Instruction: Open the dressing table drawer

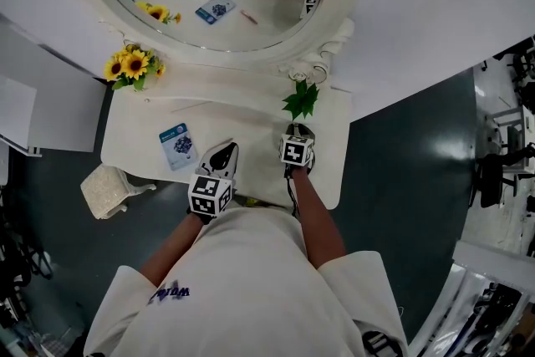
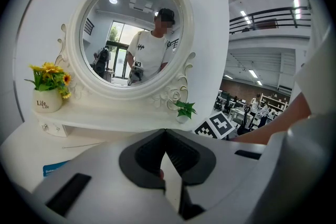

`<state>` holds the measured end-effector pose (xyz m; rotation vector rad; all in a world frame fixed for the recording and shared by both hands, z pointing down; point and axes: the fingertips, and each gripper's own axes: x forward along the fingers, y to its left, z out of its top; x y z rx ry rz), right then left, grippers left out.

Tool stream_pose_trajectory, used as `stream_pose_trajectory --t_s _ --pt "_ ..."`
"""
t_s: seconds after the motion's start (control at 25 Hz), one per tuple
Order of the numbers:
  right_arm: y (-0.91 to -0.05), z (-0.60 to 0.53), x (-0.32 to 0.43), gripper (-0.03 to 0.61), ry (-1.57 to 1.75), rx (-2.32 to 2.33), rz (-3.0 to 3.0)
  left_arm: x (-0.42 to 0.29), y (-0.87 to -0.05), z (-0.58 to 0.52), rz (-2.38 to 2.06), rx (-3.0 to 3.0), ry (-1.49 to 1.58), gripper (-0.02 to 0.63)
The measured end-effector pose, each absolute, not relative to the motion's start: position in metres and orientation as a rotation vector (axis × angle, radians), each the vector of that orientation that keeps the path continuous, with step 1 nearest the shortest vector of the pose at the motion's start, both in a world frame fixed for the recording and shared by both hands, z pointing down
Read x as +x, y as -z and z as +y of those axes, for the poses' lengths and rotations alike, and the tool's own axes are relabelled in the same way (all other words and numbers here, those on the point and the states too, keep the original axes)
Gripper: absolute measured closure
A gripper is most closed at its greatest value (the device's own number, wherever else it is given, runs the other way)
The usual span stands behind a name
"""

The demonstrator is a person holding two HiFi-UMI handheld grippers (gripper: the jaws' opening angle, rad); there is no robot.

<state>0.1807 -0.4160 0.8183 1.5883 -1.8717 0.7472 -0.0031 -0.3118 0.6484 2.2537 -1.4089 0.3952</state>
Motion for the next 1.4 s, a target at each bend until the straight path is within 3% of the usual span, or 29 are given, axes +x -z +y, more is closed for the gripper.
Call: stream_pose_trajectory --t_s 1.4 --pt "-0.823 -0.398 0.179 0.476 -0.754 1.577 -1.867 0.003 -0.650 -0.290 -1.387 2.265 -0.400 0.606"
